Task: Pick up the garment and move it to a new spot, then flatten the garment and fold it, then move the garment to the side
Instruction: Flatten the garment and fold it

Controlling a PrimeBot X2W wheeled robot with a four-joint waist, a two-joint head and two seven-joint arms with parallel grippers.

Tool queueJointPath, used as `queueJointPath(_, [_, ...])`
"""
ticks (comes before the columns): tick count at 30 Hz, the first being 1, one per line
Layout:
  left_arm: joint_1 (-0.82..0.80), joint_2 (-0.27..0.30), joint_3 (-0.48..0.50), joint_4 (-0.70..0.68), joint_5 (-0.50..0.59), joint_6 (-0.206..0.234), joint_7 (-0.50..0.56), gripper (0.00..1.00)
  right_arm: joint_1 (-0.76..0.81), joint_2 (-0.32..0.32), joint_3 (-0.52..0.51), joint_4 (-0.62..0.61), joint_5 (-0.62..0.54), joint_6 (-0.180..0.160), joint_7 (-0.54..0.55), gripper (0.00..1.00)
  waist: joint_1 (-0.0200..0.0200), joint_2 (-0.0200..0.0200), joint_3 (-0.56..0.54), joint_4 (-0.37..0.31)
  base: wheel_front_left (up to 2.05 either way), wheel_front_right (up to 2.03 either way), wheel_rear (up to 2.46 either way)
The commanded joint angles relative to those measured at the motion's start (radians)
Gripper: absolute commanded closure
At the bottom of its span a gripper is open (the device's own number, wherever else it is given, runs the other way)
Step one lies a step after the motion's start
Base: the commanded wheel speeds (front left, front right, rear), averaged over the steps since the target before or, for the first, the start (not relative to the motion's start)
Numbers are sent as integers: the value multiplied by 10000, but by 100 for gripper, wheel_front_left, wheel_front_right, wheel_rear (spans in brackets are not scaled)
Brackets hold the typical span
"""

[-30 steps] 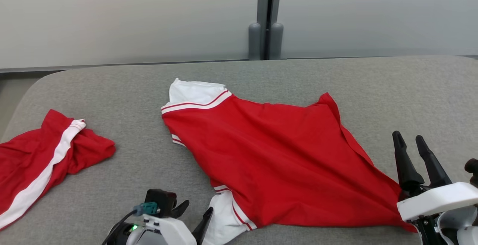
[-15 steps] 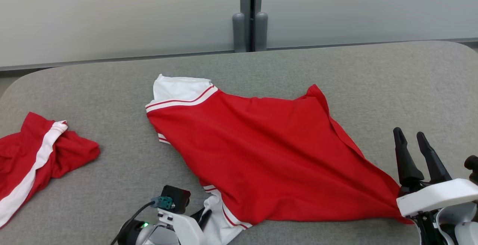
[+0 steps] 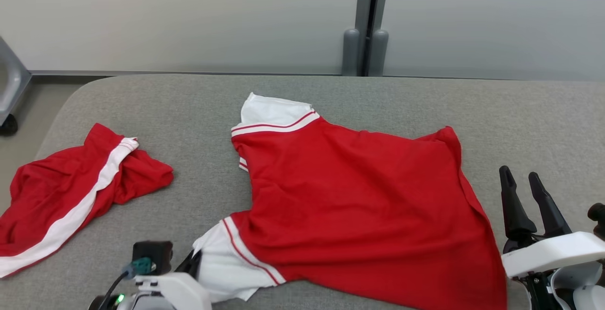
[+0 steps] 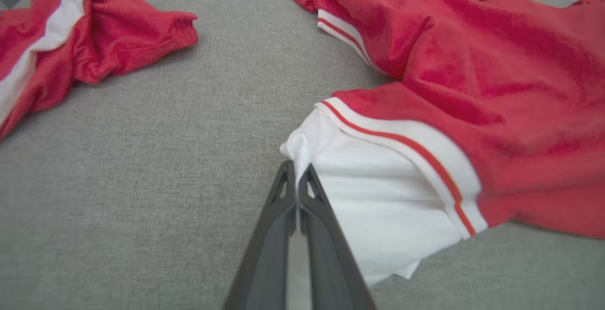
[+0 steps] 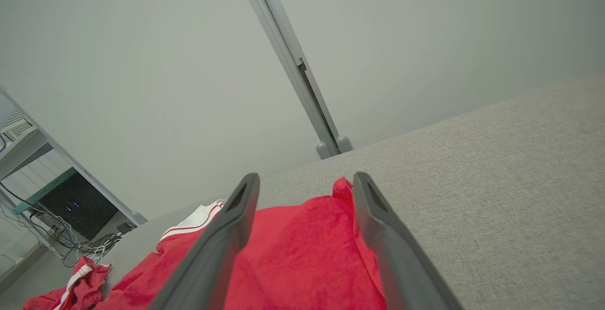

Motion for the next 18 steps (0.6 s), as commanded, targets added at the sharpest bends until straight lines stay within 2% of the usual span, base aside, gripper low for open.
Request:
queueJointPath(1, [248, 106, 149, -53, -127, 244, 48, 100, -21, -14, -8, 30, -48, 24, -106, 0, 0, 0, -38, 77, 0, 0, 0])
queueJointPath(3, [480, 76, 243, -89, -226, 422, 62, 100, -56, -1, -17, 43, -67, 24, -151, 0, 0, 0, -17, 105, 0, 0, 0])
queueJointPath(4, [561, 70, 229, -57, -255, 475, 99, 96, -60, 9, -24, 58, -64, 24, -154, 0, 0, 0, 2, 113, 0, 0, 0])
queueJointPath(5, [604, 28, 238, -41, -314, 456, 64, 38, -59, 15, -12, 74, -53, 24, -163, 0, 0, 0, 26, 120, 0, 0, 0])
queueJointPath(6, [604, 28, 238, -41, -314, 456, 64, 38, -59, 15, -12, 74, -53, 24, -163, 0, 0, 0, 26, 120, 0, 0, 0])
queueJointPath(7, [636, -8, 221, 76, -359, 402, 85, 0, -75, 8, 14, 102, -37, 24, -175, 0, 0, 0, 76, 120, 0, 0, 0])
queueJointPath(14, [583, 203, 848, -489, -308, 828, -595, 0, -65, -83, 16, 89, 62, 24, -242, 0, 0, 0, 97, 143, 0, 0, 0])
queueJointPath(18, [972, 685, 890, -861, -418, 876, -205, 0, -88, -54, 88, 73, 61, 24, -235, 0, 0, 0, 81, 146, 0, 0, 0])
